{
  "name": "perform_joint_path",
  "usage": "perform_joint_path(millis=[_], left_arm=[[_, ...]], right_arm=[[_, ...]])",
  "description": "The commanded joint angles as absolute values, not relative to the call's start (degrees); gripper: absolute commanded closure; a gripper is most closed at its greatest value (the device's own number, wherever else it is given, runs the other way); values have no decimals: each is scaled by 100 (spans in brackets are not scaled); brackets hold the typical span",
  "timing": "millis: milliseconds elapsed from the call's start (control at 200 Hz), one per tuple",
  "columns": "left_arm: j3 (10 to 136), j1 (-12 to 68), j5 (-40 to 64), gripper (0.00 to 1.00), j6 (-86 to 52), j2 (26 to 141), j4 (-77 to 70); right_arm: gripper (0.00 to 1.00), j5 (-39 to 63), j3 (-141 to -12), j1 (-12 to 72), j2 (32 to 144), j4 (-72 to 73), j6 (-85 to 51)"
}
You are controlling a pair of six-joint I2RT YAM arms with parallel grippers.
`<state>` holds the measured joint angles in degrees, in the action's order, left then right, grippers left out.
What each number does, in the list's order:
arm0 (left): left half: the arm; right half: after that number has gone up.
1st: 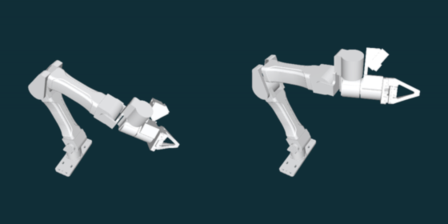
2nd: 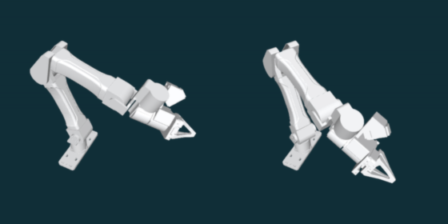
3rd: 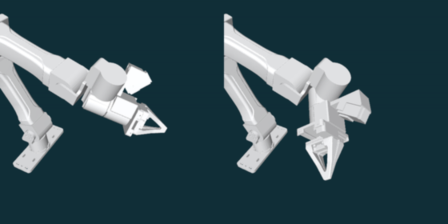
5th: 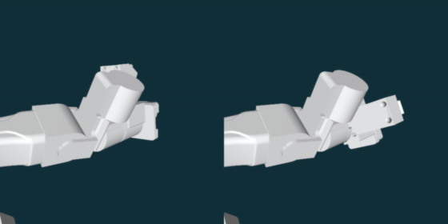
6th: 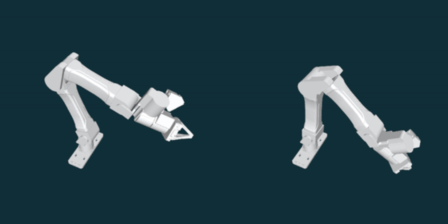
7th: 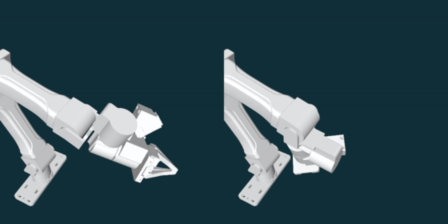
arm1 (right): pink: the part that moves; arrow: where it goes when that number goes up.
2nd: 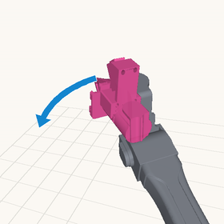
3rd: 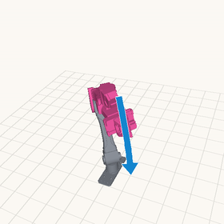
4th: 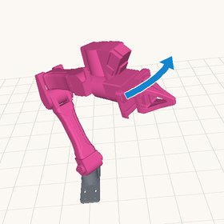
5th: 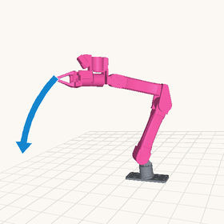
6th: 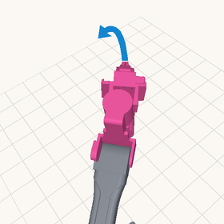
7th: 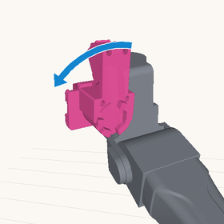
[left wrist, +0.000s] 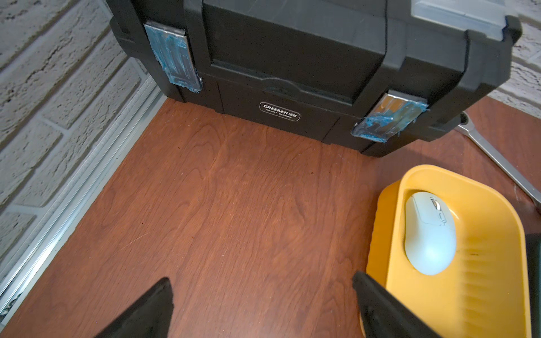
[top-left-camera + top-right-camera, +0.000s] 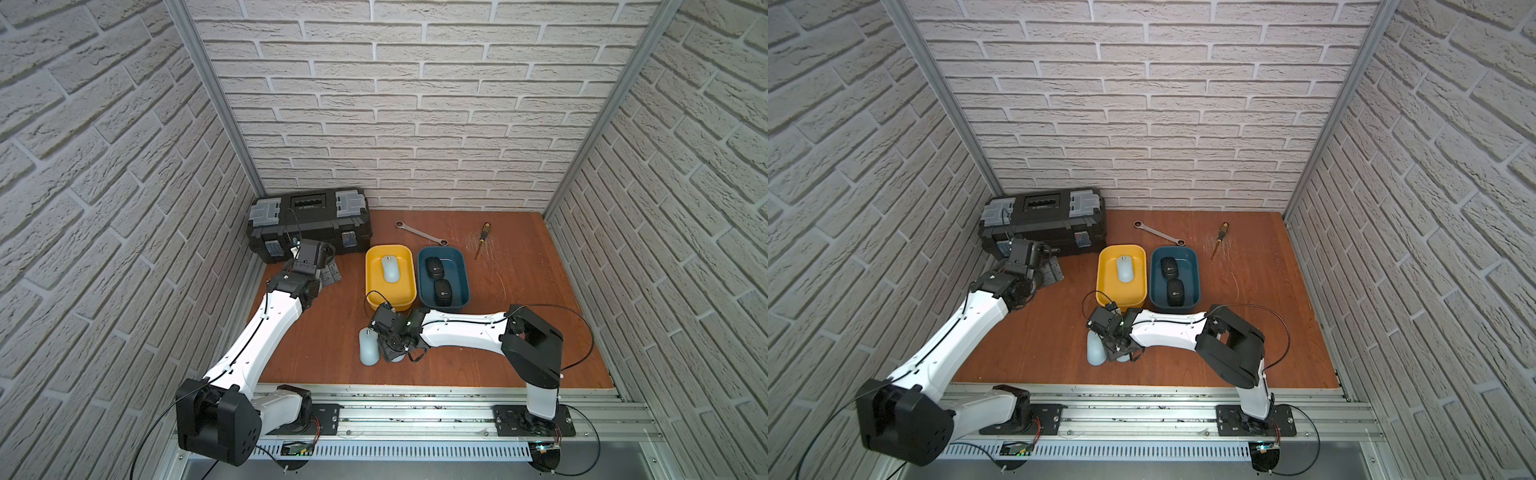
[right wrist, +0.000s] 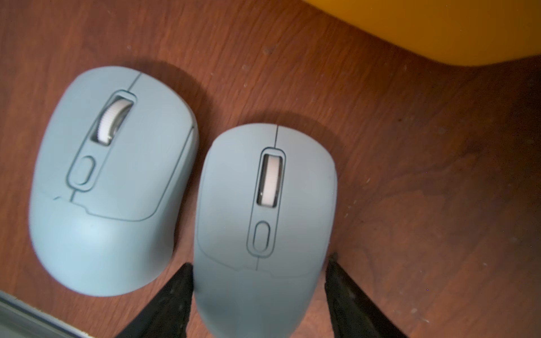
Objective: Place the mice by color into the storage box
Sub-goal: Pick up the mouse from the center of the board.
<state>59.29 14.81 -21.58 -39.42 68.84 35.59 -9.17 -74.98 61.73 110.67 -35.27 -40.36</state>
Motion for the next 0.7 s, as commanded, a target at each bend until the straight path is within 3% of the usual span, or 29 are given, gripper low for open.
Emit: perform_joint_path(millis=[0,455,575,695], left_arm=[[5943,1475,-2240,2,-3856,6751,3454],[5972,1409,-2228,2,-3816,6705,3472],[5960,1416,-2216,2,-3832,6705,3463],[5959,1414,-2218,2,-3835,6702,3463]], right_arm=[[28,-953,-7734,6191,11200,-3567,-4096],[30,-938,-7943,6085,11616,-3747,-4184],[36,-917,-8004,6074,11660,-3798,-4165],[49,-920,-7992,6080,11595,-3801,-4141]])
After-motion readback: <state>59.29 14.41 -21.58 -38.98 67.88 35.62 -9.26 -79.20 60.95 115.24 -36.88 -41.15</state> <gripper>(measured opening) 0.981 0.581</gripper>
